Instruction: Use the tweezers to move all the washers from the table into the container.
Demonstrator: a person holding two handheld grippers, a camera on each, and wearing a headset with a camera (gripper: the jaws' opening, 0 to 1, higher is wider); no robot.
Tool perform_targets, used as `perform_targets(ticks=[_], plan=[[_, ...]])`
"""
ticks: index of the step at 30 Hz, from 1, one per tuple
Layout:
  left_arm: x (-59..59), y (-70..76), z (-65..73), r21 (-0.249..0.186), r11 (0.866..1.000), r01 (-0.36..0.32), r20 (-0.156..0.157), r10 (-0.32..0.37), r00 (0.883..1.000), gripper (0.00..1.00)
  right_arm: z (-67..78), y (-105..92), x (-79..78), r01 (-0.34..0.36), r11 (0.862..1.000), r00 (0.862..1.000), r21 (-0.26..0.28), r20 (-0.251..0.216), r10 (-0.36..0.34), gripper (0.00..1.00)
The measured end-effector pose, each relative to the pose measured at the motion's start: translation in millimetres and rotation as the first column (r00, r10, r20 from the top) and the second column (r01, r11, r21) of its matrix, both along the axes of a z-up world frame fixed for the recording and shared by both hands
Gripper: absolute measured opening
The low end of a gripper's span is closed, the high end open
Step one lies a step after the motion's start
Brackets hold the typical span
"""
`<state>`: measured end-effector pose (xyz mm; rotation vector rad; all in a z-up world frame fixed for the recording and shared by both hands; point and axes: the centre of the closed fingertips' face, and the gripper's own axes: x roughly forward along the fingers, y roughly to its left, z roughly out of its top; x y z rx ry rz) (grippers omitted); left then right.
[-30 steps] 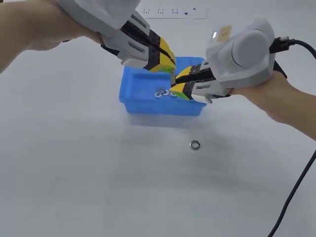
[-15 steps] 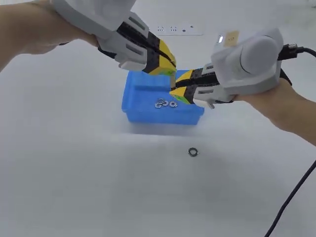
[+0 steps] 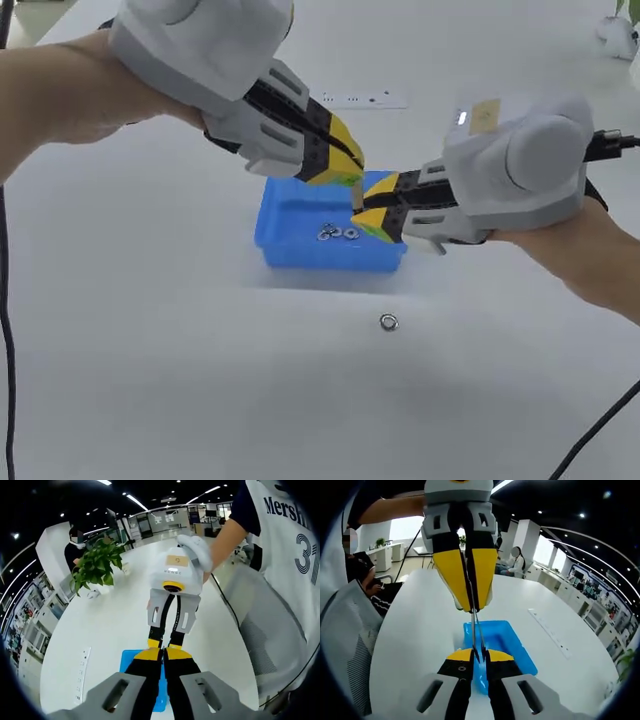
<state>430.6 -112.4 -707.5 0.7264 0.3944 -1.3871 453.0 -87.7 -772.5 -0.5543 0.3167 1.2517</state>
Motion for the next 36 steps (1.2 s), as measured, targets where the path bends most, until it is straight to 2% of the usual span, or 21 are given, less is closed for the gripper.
perform_targets(ticks=[5,7,11,21,30,36], plan=[[-13.9,-9.9,2.7,0.006,1.000,0.020,0.000,-0.020,1.000,0.06,1.4,-10.8,-12.6,0.007,1.000,1.000,-0.003,0.003,-0.007,0.10],[-13.2,-10.3,2.2,0.010,1.000,0.022,-0.004,-0.022,1.000,0.06,1.2,-15.5,-17.8,0.010,1.000,1.000,-0.008,0.005,-0.010,0.10],[-22.5,-15.9,2.3,0.000,1.000,0.024,-0.008,-0.024,1.000,0.06,0.9,-23.8,-27.1,0.022,1.000,1.000,-0.009,0.003,-0.022,0.10],[-44.7,-33.0,-9.4,-0.010,0.999,0.040,-0.044,-0.040,0.998,0.06,-14.0,-36.9,-46.9,0.042,0.999,0.999,-0.016,-0.031,-0.043,0.10],[-55.8,-41.2,-21.7,-0.028,0.999,0.030,-0.076,-0.032,0.997,0.06,-28.4,-39.4,-57.3,0.035,0.999,0.997,-0.022,-0.065,-0.036,0.10],[-58.4,-37.0,-32.2,-0.029,0.999,0.013,-0.099,-0.016,0.995,0.06,-38.6,-37.7,-61.7,0.017,1.000,0.996,-0.018,-0.088,-0.019,0.10]])
